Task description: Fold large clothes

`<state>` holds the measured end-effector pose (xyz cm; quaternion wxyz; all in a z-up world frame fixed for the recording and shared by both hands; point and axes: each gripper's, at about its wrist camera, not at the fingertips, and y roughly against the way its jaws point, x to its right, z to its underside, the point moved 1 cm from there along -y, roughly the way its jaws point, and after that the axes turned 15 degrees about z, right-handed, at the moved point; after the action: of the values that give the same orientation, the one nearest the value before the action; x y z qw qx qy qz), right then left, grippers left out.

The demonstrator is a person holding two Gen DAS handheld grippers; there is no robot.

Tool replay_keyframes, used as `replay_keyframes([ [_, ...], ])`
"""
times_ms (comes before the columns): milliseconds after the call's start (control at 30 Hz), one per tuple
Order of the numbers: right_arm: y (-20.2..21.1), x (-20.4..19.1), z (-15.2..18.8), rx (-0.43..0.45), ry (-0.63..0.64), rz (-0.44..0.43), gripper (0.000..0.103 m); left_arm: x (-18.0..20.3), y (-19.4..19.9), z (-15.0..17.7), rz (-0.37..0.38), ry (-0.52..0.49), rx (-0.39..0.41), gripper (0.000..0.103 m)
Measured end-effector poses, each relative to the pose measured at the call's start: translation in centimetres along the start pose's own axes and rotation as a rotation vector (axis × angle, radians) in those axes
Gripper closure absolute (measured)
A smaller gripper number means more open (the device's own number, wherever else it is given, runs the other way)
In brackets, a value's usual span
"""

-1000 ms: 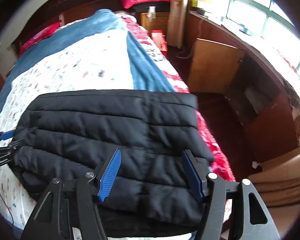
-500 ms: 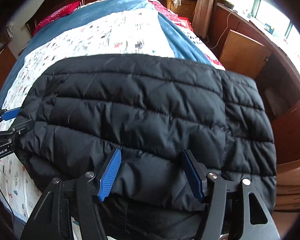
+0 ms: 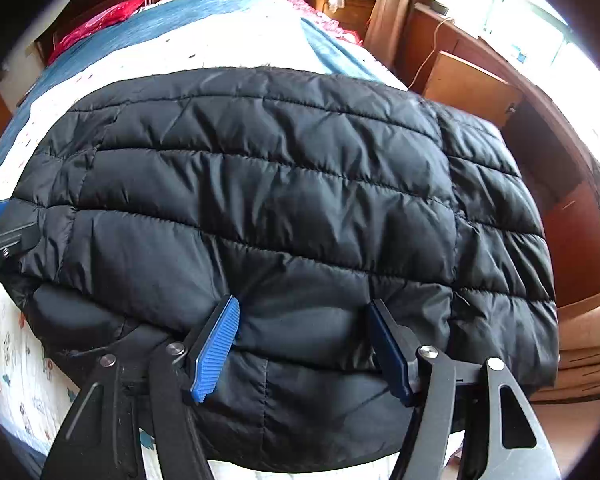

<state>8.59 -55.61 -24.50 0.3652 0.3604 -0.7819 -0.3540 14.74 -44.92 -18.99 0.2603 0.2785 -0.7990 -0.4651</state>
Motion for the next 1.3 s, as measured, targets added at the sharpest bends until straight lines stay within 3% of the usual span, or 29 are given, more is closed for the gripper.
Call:
replay_keyframes([
  [200, 2.7, -0.1, 1.3, 0.025, -0.013, 0.014, 0.031, 0.9, 3.2, 1.7, 0.026, 0.014, 0.044, 0.033],
  [300, 4.5, -0.3, 2.6, 0.037, -0.017, 0.01, 0.031, 1.8, 4.8, 3.1, 0.036, 0.017, 0.06, 0.027],
  [733, 10.7, -1.4, 7.5, 0.047, -0.059, 0.008, 0.031, 3.7, 10.4, 7.9, 0.044, -0.002, 0.109, 0.02],
  [1100, 12.8, -1.7, 9.3, 0.083, -0.103, 0.029, 0.031, 4.2, 13.6, 12.3, -0.003, -0.024, 0.126, 0.02],
  [1300, 14.3, -1.5, 10.6, 0.088, -0.143, 0.019, 0.031, 4.9, 15.1, 14.0, 0.031, -0.013, 0.137, 0.02],
])
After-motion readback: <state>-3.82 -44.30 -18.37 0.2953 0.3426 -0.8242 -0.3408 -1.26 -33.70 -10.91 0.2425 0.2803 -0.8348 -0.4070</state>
